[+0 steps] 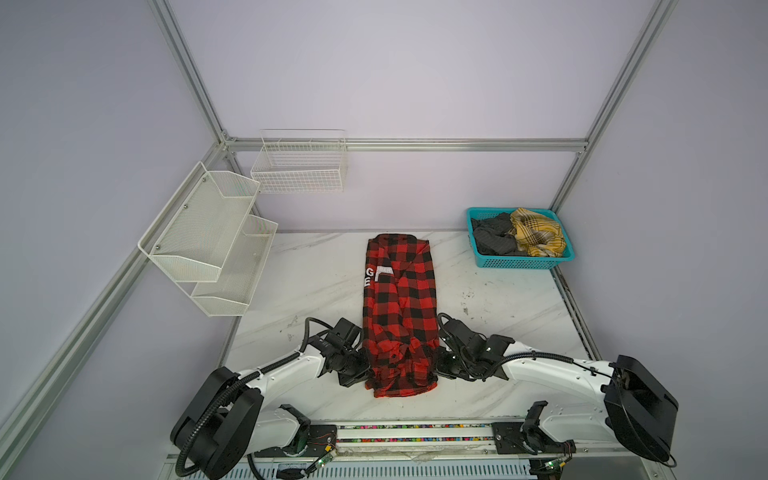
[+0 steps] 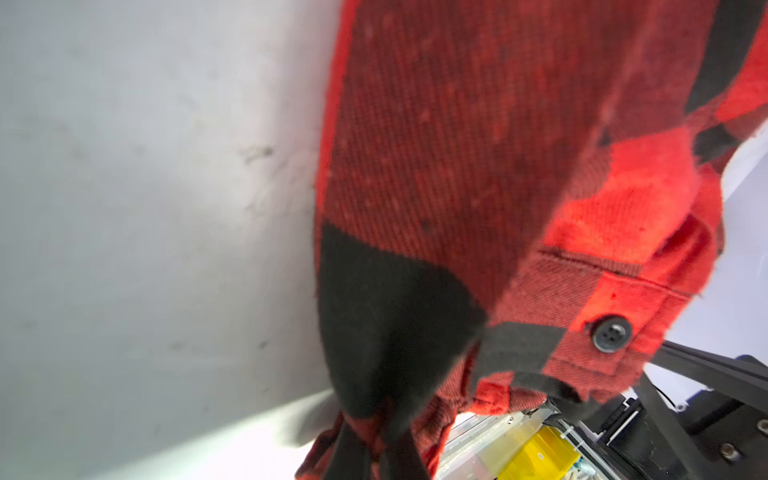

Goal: Fold and stack the long sleeve shirts
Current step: 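Lift the near end with both grippers and fold it toward the far end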

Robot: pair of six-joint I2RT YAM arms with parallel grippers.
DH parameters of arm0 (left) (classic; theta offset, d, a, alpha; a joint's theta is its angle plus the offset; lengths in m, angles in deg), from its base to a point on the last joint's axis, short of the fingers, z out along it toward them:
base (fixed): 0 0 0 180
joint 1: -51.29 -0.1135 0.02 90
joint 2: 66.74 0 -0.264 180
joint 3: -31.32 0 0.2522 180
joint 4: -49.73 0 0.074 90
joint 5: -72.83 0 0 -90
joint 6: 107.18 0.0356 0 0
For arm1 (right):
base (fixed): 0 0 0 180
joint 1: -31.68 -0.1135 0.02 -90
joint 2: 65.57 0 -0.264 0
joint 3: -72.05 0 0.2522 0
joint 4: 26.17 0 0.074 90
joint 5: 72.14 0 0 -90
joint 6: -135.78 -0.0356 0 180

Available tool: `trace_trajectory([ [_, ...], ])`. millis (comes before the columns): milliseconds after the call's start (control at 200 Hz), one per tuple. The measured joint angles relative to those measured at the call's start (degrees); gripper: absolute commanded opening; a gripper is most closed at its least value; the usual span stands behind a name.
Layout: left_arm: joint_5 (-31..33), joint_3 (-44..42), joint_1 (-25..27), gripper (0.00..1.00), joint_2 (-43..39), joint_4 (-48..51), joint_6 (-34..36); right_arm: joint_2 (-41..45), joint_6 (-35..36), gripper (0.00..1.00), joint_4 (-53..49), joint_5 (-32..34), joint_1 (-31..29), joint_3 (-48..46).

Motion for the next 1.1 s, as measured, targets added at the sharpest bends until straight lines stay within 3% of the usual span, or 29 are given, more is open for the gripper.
trace_trajectory([
  [195, 0.79, -0.02, 4.90, 0.00, -1.27, 2.34, -1.81, 3.52, -3.82, 0.00, -0.26, 0.39, -4.79, -2.40],
  [305, 1.40, -0.31, 6.64, 0.00, -6.99, 4.17, -4.79, 5.07, -6.03, 0.00, -1.77, 1.49, -7.63, -2.36],
  [420, 2.43, -0.22, 6.67, 0.00, -13.92, 4.83, -7.63, 7.61, -7.21, 0.00, -5.33, 2.58, -7.65, -0.42],
  [515, 3.43, 0.70, 6.62, 0.00, -14.21, 5.95, -8.35, 7.91, -6.86, 0.00, -7.06, 2.38, -5.29, 3.28],
  [635, 4.39, 4.72, 4.46, 0.00, -9.46, 7.76, -7.85, 4.92, -3.61, 0.00, -8.11, 1.27, 1.20, 9.57],
  [770, 4.48, 11.61, -3.13, 0.00, -2.29, 5.90, -6.14, -5.46, 3.80, 0.00, -9.07, -0.68, 10.43, 20.79],
  [895, 3.13, 24.11, -9.64, 0.00, 10.80, 4.68, -2.29, -18.97, 10.34, 0.00, -8.74, -2.45, 16.83, 33.55],
  [1100, 1.46, 43.12, -14.05, 0.00, 29.81, 1.46, 3.58, -35.74, 17.42, 0.00, -9.57, -5.57, 24.41, 49.40],
])
